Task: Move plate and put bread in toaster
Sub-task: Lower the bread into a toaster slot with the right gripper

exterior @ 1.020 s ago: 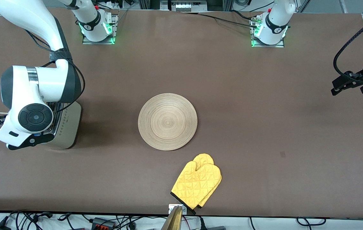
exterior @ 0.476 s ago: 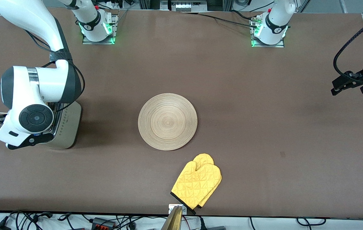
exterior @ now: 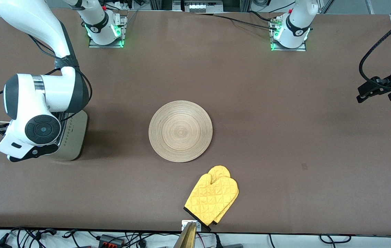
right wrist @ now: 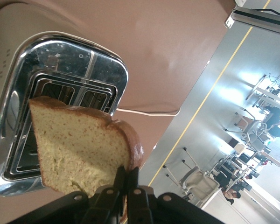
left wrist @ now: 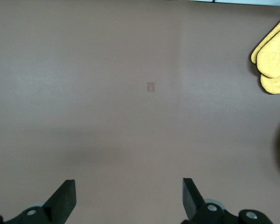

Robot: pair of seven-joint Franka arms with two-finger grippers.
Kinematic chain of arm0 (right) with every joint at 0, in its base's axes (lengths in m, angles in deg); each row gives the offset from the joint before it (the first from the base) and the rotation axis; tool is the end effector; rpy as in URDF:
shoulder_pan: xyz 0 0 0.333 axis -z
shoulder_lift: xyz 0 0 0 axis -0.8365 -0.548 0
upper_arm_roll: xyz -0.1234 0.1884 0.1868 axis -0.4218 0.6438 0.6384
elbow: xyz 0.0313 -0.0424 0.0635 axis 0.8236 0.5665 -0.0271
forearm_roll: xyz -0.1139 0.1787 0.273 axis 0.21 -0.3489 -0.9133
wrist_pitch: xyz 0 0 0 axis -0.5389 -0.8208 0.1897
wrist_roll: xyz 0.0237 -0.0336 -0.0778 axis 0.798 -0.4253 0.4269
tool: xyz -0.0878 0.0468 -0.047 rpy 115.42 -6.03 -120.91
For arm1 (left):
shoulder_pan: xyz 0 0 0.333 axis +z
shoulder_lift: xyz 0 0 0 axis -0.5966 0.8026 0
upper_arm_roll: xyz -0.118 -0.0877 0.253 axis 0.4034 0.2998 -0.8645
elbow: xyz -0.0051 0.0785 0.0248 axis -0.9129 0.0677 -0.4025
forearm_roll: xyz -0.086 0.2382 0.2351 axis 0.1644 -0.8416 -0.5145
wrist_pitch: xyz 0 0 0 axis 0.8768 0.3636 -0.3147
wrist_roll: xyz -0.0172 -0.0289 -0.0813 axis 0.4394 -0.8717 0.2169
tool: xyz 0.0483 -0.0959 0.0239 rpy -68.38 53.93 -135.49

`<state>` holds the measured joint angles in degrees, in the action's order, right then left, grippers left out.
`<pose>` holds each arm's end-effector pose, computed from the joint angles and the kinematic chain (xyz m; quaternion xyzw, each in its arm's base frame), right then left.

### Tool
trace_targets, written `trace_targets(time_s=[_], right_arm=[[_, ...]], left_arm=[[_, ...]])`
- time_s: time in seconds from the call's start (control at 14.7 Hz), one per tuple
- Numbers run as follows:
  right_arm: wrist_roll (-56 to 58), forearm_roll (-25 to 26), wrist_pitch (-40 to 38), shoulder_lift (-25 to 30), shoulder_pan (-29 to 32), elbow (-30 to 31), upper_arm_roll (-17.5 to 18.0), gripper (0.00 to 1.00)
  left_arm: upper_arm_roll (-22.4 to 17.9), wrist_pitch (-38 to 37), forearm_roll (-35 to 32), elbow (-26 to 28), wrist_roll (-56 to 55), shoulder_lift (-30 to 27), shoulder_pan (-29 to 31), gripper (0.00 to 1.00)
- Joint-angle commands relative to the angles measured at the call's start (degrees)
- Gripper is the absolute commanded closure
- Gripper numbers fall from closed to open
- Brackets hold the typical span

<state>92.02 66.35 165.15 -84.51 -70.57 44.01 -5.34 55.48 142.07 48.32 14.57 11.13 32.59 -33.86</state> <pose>0.6233 0.0393 0.4221 0.8909 0.1542 -0.1907 0.3824 0.5285 0.0071 0.5892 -0.9985 -0.0399 -0.0356 0.0085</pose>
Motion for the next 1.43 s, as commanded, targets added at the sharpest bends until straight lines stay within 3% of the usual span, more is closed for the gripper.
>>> trace_targets(time_s=[0.0,0.82,1.36], right_arm=[[0.54,1.46,-0.03,0.60,0.09,1.56,0.34,1.00],[3.26,2.78,-0.20,1.66,0.00,2.53,0.34,1.00],[-4.55,0.67,1.11,0.34,-0.61,3.14,0.78,1.00]], left_arm=[[0.00,-1.11,0.67,-1.42,0.39,0.48,0.22,0.00],[0.00,-1.20,0.67,-1.42,0.39,0.48,0.22,0.00],[0.00,-1.20,0.67,-1.42,0.39,0.48,0.22,0.00]])
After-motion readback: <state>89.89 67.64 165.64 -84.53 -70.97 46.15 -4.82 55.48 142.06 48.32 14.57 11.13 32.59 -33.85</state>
